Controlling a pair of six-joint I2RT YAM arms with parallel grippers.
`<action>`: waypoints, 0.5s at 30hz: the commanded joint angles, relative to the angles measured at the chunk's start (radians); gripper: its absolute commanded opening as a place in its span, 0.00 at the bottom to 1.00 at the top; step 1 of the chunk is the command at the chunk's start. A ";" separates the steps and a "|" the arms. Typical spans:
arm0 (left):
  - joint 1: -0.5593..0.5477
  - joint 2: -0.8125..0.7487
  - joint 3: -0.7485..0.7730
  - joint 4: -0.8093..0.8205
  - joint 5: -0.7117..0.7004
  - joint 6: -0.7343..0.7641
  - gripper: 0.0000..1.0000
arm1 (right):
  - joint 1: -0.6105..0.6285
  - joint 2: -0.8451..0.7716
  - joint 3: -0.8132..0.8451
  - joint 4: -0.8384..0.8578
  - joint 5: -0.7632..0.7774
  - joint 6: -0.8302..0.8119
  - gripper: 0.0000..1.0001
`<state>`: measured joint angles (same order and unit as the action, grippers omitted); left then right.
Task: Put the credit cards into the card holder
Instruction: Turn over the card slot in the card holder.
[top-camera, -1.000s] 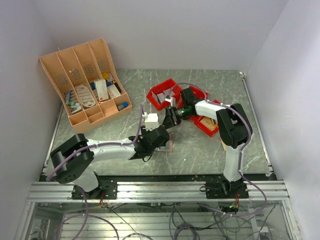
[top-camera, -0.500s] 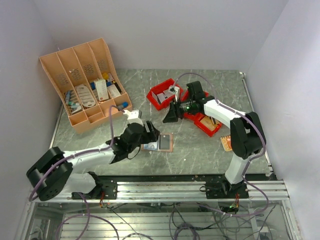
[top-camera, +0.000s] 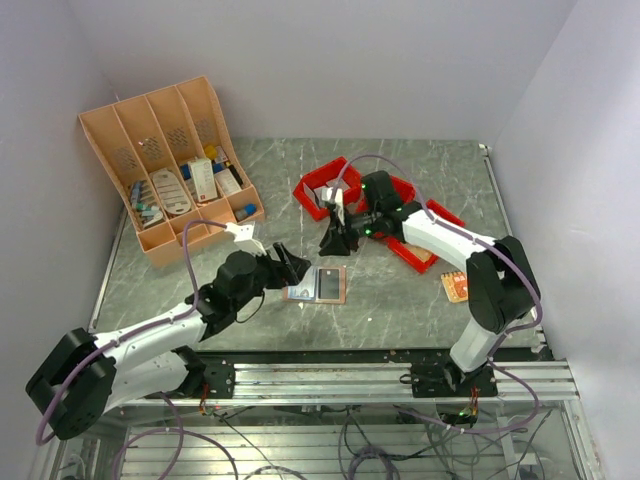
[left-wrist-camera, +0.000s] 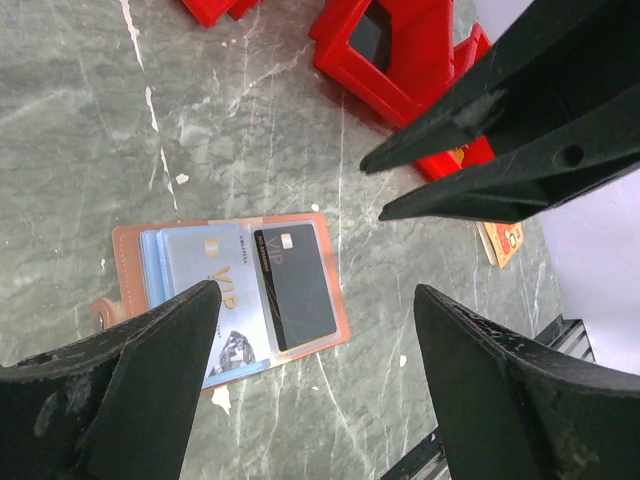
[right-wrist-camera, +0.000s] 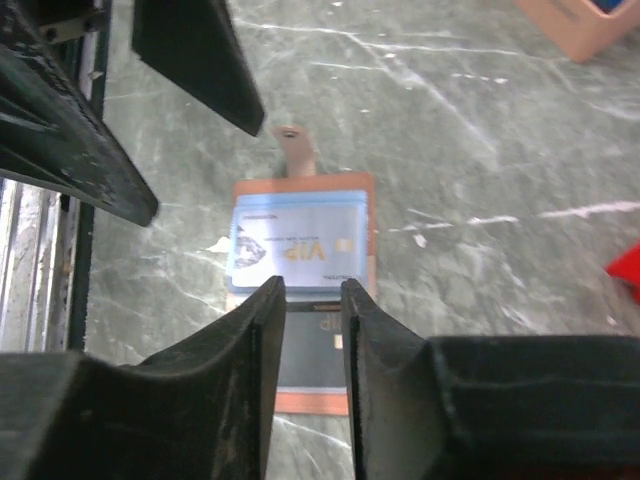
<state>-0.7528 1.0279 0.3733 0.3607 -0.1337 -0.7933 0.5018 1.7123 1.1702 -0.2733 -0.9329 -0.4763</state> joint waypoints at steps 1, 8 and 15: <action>0.015 -0.025 -0.031 0.070 0.051 -0.005 0.89 | 0.033 -0.002 -0.019 -0.018 0.018 -0.074 0.24; 0.017 -0.011 -0.092 0.188 0.073 -0.030 0.89 | 0.052 0.070 -0.001 -0.044 0.047 -0.011 0.08; 0.022 0.021 -0.086 0.150 0.051 -0.056 0.87 | 0.077 0.148 0.065 -0.094 0.133 0.059 0.07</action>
<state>-0.7422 1.0348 0.2783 0.4850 -0.0849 -0.8318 0.5663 1.8351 1.1877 -0.3351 -0.8608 -0.4667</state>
